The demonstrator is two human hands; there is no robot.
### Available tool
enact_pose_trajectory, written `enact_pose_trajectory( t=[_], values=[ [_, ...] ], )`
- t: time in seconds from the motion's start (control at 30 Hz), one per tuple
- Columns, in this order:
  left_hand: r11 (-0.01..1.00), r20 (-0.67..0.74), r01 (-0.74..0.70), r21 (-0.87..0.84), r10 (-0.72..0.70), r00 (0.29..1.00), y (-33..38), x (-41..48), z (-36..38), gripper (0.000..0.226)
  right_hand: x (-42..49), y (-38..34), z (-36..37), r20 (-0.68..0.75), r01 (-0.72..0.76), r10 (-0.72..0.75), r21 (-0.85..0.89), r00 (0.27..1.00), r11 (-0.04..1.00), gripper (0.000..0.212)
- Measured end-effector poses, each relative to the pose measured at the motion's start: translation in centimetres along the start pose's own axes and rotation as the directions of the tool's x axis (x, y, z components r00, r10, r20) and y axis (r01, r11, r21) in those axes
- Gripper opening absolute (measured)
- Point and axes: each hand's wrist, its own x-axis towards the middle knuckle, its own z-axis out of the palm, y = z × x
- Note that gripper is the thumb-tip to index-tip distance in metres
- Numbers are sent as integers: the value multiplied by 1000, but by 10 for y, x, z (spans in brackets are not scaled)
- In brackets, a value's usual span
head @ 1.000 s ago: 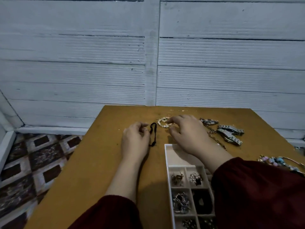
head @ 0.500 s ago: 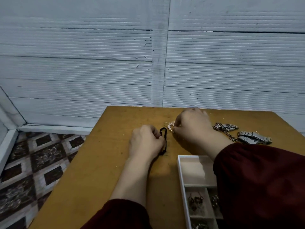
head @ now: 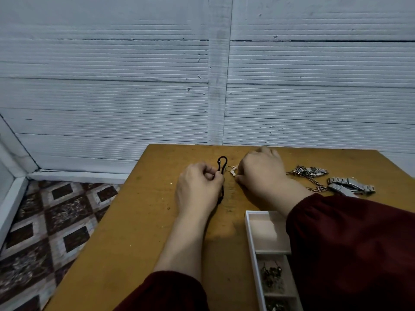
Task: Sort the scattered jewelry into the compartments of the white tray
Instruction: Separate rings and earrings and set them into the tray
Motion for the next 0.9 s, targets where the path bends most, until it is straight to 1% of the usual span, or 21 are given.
enact_pose_trajectory(
  t=[0.1,0.17,0.33,0.43,0.57,0.73,0.83,0.9],
  values=[
    [999,-16,-16,-44,16,1000,-2,1,1,6,0,2,2,-13,3,-3,-20,1000,1000,39],
    [998,-23,-28,-57,27,999,-4,1,2,6,0,5,3,-23,-24,24,15,999,1000,38],
    [995,-34,-46,-90,43,998,-6,1,4,5,3,13,-5,-87,-118,141,226,986,967,31],
    [993,-40,-55,-101,51,998,-7,0,4,6,4,18,-14,-134,-144,192,305,972,941,29],
    [992,-51,-78,-100,73,996,-7,0,4,6,3,22,-28,-177,-149,230,379,957,913,26],
    [987,-69,-92,-129,84,994,-6,-5,2,2,-3,24,-42,-189,-147,254,449,949,882,23],
    [981,-84,-110,-162,97,992,-6,-10,2,7,-10,26,-51,-189,-149,270,486,944,861,22],
    [981,-77,-109,-164,97,992,-6,-14,2,5,-16,26,-55,-194,-146,279,512,940,847,22]
  ],
)
